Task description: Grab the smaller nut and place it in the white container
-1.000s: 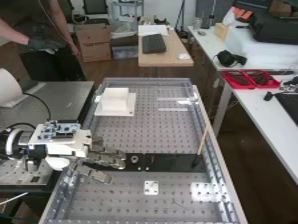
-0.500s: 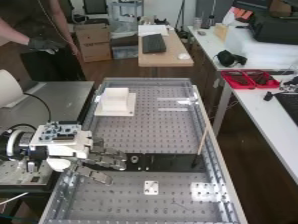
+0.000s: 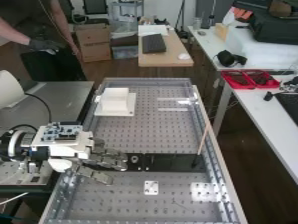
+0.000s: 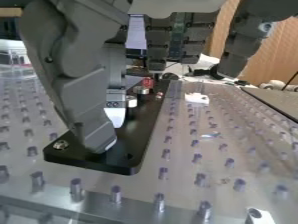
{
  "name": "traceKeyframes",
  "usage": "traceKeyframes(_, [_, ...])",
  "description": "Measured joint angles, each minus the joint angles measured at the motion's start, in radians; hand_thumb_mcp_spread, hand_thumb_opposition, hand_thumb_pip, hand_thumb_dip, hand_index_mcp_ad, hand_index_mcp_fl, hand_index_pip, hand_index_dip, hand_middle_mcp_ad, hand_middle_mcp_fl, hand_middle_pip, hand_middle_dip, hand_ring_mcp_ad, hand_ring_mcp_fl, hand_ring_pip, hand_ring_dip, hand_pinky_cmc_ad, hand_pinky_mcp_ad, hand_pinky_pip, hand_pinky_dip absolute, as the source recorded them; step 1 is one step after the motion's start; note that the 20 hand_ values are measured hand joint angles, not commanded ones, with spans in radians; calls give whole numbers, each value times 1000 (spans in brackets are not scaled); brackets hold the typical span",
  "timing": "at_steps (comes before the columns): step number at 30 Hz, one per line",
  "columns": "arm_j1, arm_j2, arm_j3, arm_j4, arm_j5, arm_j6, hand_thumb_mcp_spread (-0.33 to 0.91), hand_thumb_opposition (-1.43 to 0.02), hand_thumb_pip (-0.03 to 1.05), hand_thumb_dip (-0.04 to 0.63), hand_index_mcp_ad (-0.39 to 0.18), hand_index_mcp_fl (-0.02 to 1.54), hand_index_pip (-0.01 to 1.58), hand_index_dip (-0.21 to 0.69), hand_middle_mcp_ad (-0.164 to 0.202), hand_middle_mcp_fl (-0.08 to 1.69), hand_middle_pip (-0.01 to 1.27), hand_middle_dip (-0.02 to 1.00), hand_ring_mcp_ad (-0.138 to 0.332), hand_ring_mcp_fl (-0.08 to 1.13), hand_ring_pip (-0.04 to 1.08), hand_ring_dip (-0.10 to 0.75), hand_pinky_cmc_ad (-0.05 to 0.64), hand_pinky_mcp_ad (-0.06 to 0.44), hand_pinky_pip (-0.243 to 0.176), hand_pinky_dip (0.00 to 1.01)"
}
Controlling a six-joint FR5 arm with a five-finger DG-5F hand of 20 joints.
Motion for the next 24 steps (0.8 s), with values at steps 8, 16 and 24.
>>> traceKeyframes(8, [2,-3,5,-4,-1,1,503,-899,613,215,-241,267,1548,49,44,58,138,283,113,0,101,138,349,293,-26,223])
traceKeyframes(16, [5,-4,6,-7,-4,2,503,-887,620,215,-244,286,1546,51,40,54,138,286,113,0,101,138,353,295,-24,220])
traceKeyframes(24, [7,-5,4,-7,-2,5,503,-885,628,236,-241,290,1545,52,40,54,138,286,113,0,101,138,353,295,-12,225])
